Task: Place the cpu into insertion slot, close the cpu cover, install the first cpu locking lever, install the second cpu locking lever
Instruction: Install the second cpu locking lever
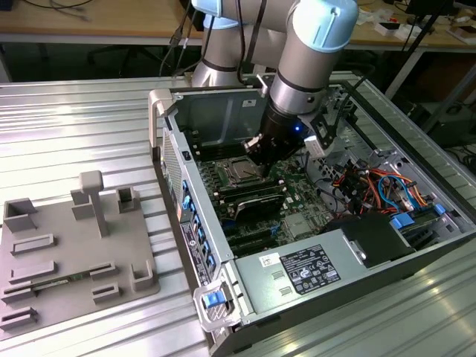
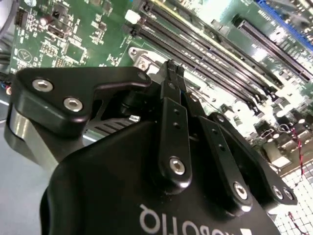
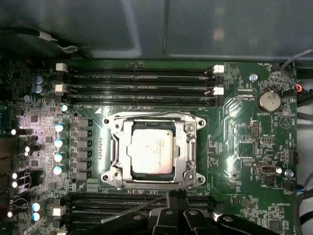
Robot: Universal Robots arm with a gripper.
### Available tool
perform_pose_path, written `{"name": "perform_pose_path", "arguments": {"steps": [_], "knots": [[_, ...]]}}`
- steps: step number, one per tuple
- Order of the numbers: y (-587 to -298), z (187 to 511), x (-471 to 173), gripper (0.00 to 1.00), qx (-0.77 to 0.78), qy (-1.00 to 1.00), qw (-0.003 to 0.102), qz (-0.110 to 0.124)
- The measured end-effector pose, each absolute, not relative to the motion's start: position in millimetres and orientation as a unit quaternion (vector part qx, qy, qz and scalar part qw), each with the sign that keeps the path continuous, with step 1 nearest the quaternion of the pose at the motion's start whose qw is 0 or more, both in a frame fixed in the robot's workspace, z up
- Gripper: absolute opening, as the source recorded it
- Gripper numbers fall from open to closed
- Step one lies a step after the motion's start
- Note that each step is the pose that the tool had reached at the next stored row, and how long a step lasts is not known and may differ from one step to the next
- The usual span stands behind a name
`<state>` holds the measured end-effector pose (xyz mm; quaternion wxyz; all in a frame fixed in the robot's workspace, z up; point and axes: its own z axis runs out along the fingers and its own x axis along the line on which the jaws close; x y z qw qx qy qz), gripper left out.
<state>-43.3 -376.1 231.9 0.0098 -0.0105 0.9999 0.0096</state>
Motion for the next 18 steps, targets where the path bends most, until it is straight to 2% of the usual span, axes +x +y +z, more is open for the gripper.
{"name": "perform_pose_path", "arguments": {"steps": [11,18], "knots": [[-376.5,226.2,-70.4,0.11,-0.011,1.0,0.005,0.013],[-378.3,237.7,-69.2,0.11,-0.011,1.0,0.004,0.013]]}}
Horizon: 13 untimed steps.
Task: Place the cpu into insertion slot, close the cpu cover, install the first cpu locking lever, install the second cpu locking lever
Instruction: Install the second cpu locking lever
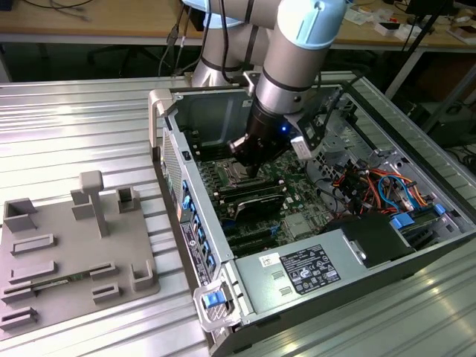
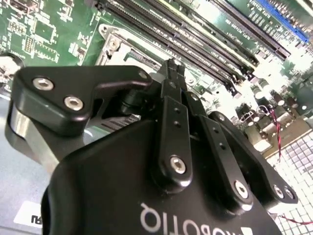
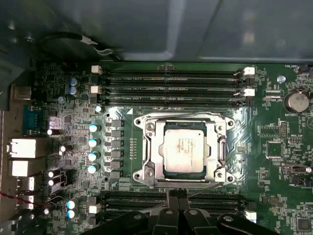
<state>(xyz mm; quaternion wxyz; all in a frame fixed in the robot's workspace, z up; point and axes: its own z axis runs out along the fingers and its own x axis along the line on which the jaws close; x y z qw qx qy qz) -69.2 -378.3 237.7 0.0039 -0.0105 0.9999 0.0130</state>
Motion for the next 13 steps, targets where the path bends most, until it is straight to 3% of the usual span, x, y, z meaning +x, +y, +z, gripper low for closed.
{"name": "perform_pose_path", "arguments": {"steps": [13], "knots": [[-384.2,231.7,-94.1,0.11,-0.011,1.0,0.003,0.021]]}}
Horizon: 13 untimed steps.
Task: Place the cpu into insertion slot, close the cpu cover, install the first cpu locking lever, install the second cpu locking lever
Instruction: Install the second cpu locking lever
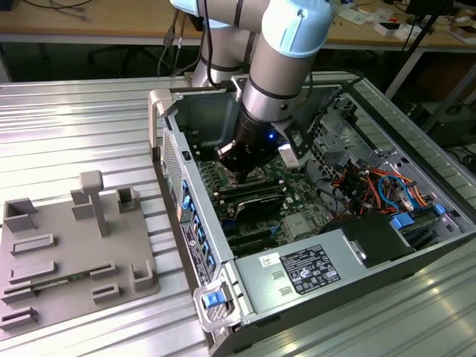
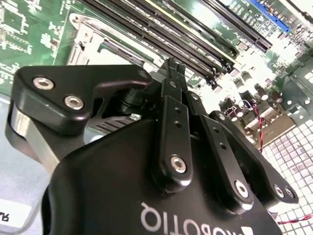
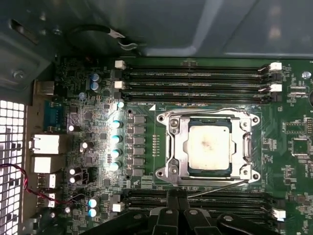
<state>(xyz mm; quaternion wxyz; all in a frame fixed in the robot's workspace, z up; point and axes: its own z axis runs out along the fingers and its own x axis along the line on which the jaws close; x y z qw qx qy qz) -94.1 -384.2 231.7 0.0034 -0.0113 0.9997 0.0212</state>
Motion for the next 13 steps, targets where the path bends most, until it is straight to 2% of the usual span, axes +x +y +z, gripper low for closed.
{"name": "perform_pose_path", "arguments": {"steps": [13], "knots": [[-384.3,217.7,-98.1,0.11,-0.014,0.999,0.002,0.034]]}}
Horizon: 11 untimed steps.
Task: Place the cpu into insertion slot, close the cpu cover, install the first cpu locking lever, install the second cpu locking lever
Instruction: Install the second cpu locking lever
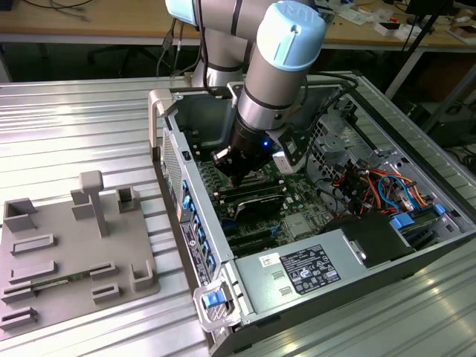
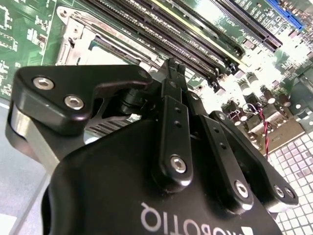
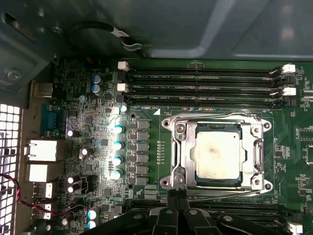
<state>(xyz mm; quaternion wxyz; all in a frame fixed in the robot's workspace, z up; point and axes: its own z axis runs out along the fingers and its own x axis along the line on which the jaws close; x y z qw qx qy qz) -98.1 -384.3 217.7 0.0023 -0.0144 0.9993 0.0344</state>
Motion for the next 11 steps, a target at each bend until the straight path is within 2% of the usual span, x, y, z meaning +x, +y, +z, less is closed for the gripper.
{"name": "perform_pose_path", "arguments": {"steps": [11], "knots": [[-384.2,210.5,-100.6,0.11,-0.019,0.999,0.002,0.036]]}}
